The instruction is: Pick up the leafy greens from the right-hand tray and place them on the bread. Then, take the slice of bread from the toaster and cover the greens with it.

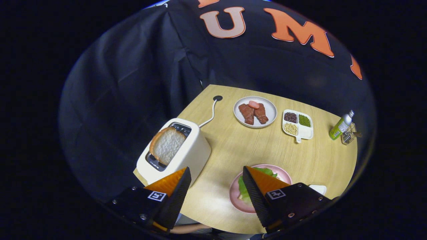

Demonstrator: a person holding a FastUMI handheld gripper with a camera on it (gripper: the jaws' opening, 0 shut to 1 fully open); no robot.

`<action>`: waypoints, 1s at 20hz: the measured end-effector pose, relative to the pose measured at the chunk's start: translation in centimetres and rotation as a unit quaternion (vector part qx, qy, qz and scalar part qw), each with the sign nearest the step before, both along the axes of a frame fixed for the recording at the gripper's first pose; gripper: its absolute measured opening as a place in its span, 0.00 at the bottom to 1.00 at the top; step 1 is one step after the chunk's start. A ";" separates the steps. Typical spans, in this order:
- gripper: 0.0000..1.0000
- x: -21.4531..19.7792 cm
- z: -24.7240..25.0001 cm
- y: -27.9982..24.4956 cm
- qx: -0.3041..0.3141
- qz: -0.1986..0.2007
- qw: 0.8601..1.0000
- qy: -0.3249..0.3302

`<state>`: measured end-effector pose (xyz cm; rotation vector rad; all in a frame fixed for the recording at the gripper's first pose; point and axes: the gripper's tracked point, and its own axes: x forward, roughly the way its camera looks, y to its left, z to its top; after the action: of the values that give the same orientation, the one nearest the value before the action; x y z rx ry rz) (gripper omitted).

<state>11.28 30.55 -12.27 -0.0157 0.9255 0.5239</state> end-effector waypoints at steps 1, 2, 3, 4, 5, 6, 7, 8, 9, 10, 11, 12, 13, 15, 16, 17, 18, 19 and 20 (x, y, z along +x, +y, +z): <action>0.93 0.1 0.6 1.1 0.005 0.005 1.000 -0.001; 0.93 0.0 1.1 2.2 0.007 0.010 1.000 -0.001; 0.94 -0.1 1.4 3.2 0.009 0.013 1.000 -0.001; 0.94 -0.1 1.7 4.2 0.008 0.018 1.000 0.000; 0.94 0.0 1.9 5.1 0.009 0.023 1.000 0.002; 0.94 0.0 2.1 5.9 0.009 0.028 1.000 0.005; 0.94 0.2 2.0 6.6 0.011 0.027 1.000 0.009; 0.94 0.2 1.8 7.3 0.012 0.027 0.999 0.015; 0.94 0.5 1.6 7.9 0.014 0.026 0.999 0.019; 0.94 0.6 1.4 8.5 0.014 0.025 0.999 0.025; 0.94 0.7 1.1 9.0 0.013 0.024 0.999 0.031; 0.93 0.8 0.7 9.4 0.011 0.024 0.999 0.036; 0.93 0.8 0.3 9.8 0.009 0.026 0.999 0.041; 0.93 0.7 -0.2 11.0 0.011 0.030 0.998 0.050; 0.92 0.4 -0.5 11.6 0.013 0.033 0.998 0.055; 0.92 0.5 -0.8 12.0 0.012 0.037 0.998 0.058; 0.92 0.5 -1.1 12.4 0.009 0.038 0.997 0.059; 0.92 0.5 -1.5 12.6 0.004 0.040 0.997 0.060; 0.91 0.5 -1.8 12.8 -0.001 0.039 0.997 0.060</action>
<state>11.75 43.34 -14.08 -0.0224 1.0463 0.6011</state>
